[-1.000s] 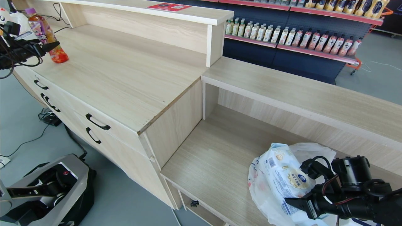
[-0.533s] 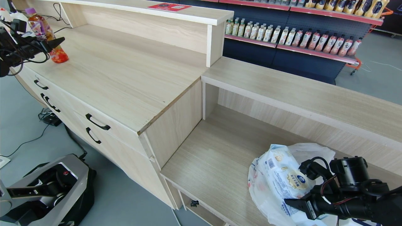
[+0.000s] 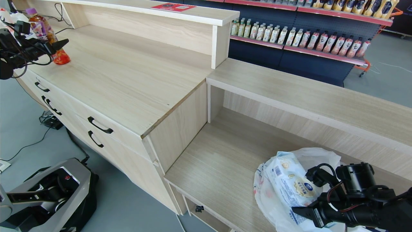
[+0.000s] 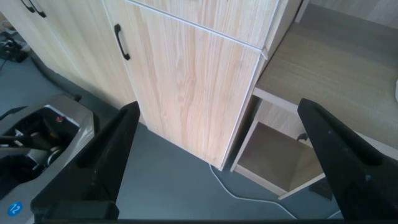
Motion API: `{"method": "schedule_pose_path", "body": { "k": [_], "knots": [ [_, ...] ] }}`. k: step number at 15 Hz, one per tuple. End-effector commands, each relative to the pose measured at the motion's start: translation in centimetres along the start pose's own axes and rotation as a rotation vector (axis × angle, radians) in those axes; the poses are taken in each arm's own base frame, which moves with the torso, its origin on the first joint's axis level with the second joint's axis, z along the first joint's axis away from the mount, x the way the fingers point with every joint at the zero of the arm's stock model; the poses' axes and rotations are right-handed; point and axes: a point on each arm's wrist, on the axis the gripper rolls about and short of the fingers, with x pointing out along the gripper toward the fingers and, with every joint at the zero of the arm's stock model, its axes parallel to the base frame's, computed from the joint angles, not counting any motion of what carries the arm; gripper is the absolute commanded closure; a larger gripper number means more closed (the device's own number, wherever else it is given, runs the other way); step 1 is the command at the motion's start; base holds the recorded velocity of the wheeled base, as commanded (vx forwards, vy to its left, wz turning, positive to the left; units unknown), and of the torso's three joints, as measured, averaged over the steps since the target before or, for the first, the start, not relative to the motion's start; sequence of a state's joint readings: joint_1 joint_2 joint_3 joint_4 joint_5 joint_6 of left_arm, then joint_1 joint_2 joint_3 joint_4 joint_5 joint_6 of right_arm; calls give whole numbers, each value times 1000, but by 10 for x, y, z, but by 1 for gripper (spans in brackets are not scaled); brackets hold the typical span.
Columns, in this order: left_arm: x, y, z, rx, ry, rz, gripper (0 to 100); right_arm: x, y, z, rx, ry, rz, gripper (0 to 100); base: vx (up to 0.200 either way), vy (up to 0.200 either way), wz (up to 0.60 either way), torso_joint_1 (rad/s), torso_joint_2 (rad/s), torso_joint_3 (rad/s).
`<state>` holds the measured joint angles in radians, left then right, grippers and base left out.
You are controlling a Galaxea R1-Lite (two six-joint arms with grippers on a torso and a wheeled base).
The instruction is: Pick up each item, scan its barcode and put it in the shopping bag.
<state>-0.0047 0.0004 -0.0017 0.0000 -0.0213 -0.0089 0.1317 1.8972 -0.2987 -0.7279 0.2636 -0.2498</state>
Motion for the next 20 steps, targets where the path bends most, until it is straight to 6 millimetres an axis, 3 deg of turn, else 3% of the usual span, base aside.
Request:
{"method": "schedule_pose_path", "body": {
  "k": [1, 5, 8, 12, 15, 17, 20],
  "knots": [
    [0, 0, 0, 0, 0, -2, 0, 1, 0, 0, -1, 3, 1, 0, 0, 0, 0, 0, 0, 0],
    [0, 0, 0, 0, 0, 0, 0, -1, 1, 1, -6, -6, 2, 0, 0, 0, 0, 0, 0, 0],
    [0, 0, 0, 0, 0, 0, 0, -14, 4, 15, -80, -92, -16, 0, 0, 0, 0, 0, 0, 0],
    [0, 0, 0, 0, 0, 0, 0, -89, 7, 53, -283, -411, -165, 0, 0, 0, 0, 0, 0, 0],
    [0, 0, 0, 0, 0, -2, 0, -158, 4, 49, -391, -492, -361, 0, 0, 0, 0, 0, 0, 0],
    [0, 0, 0, 0, -2, 0, 0, -188, 9, 39, -373, -484, -422, 0, 0, 0, 0, 0, 0, 0],
    [0, 0, 0, 0, 0, 0, 0, -227, 19, 24, -482, -472, -606, 0, 0, 0, -600, -55, 103, 85]
  ]
}}
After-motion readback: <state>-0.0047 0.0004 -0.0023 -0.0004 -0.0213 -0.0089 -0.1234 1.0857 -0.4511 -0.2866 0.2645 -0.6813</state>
